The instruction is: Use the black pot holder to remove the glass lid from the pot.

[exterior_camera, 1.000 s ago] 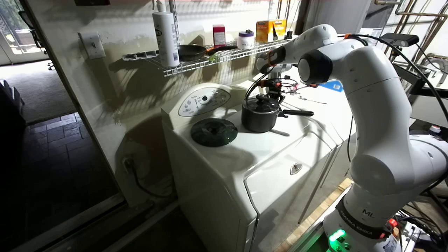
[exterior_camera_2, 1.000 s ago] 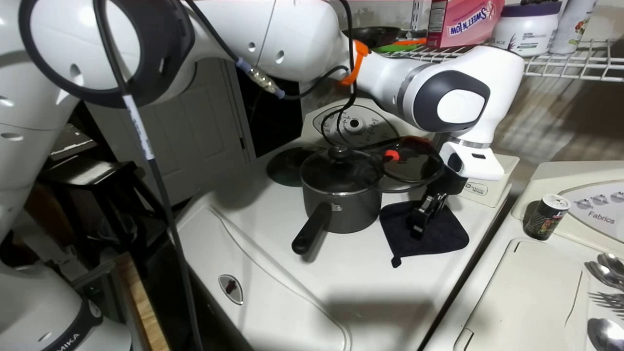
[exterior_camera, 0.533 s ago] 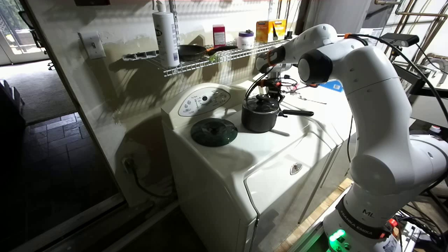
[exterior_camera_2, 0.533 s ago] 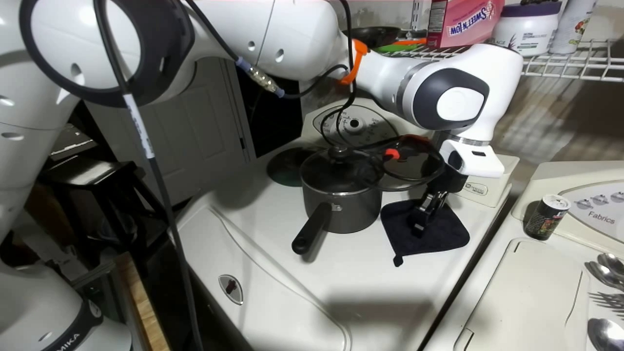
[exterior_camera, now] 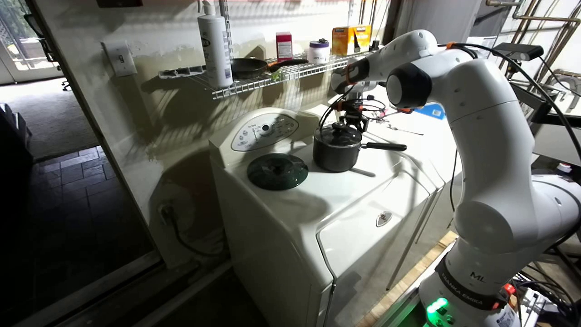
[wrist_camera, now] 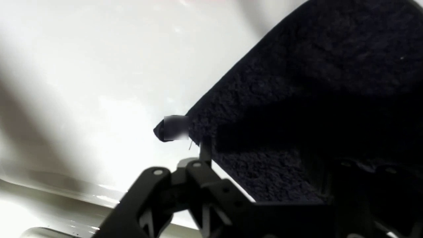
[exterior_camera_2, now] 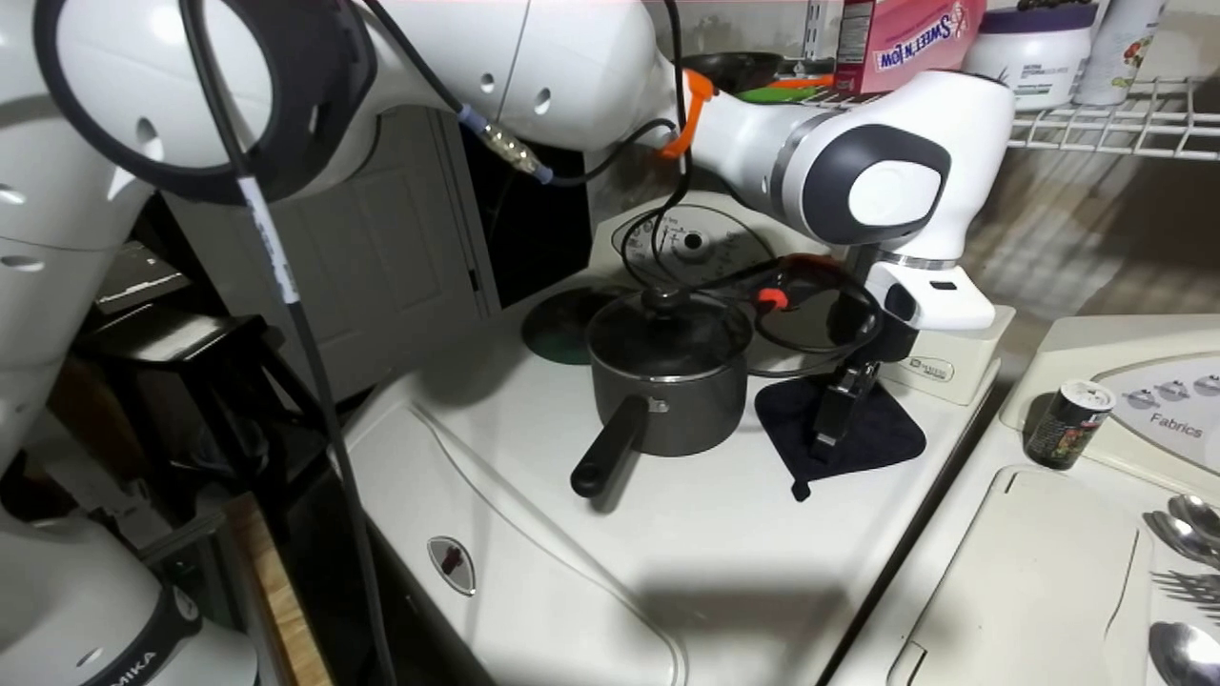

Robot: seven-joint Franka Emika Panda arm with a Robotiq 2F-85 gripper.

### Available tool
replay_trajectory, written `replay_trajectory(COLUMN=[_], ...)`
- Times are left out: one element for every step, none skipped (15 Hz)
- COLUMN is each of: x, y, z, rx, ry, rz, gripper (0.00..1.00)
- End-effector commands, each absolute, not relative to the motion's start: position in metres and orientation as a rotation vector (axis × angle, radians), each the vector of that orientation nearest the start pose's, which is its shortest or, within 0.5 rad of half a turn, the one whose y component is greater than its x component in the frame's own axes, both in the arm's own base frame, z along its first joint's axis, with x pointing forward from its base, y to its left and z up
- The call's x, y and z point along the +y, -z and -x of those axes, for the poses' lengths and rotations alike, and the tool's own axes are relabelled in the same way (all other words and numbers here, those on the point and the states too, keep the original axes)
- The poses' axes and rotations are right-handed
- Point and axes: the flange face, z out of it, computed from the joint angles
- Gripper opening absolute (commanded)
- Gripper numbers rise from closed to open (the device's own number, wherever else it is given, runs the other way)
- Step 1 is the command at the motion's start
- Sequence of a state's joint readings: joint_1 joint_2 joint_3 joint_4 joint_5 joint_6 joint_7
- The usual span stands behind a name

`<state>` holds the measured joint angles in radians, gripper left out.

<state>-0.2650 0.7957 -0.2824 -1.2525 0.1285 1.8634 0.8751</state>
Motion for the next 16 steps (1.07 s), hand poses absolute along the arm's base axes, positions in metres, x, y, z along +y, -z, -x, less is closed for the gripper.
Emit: replay_trajectory(x=[-0.322,-0.32,-0.319,-0.32,-0.319,-0.319,-0.318,-0.319,-0.319,-0.32,-0.321,-0.322,-0.322,-0.323,-0.324,-0.325], y=[-0.275,-0.274,-0.273,-0.272,-0.271,-0.269,-0.268,-0.267,-0.265,-0.264,-0.261,-0.26,-0.258,-0.256,-0.254,-0.253], z=[-0.658,-0.659,-0.66,-0.661,-0.661,-0.661,-0.661,-0.661,-0.661,-0.66,-0.66,-0.659,-0.659,-0.658,-0.658,-0.657], rx=[1.987,1.96,1.94,1.928,1.917,1.912,1.905,1.903,1.899,1.898,1.891,1.888,1.884,1.881,1.88,1.881], ry=[-0.204,-0.201,-0.202,-0.209,-0.221,-0.222,-0.227,-0.23,-0.234,-0.237,-0.244,-0.247,-0.253,-0.261,-0.266,-0.273], rz=[2.561,2.576,2.589,2.6,2.609,2.611,2.618,2.619,2.618,2.616,2.616,2.613,2.615,2.614,2.613,2.612], gripper=[0.98,1.0,1.0,1.0,1.0,1.0,1.0,0.96,0.74,0.71,0.69,0.61,0.54,0.48,0.4,0.34])
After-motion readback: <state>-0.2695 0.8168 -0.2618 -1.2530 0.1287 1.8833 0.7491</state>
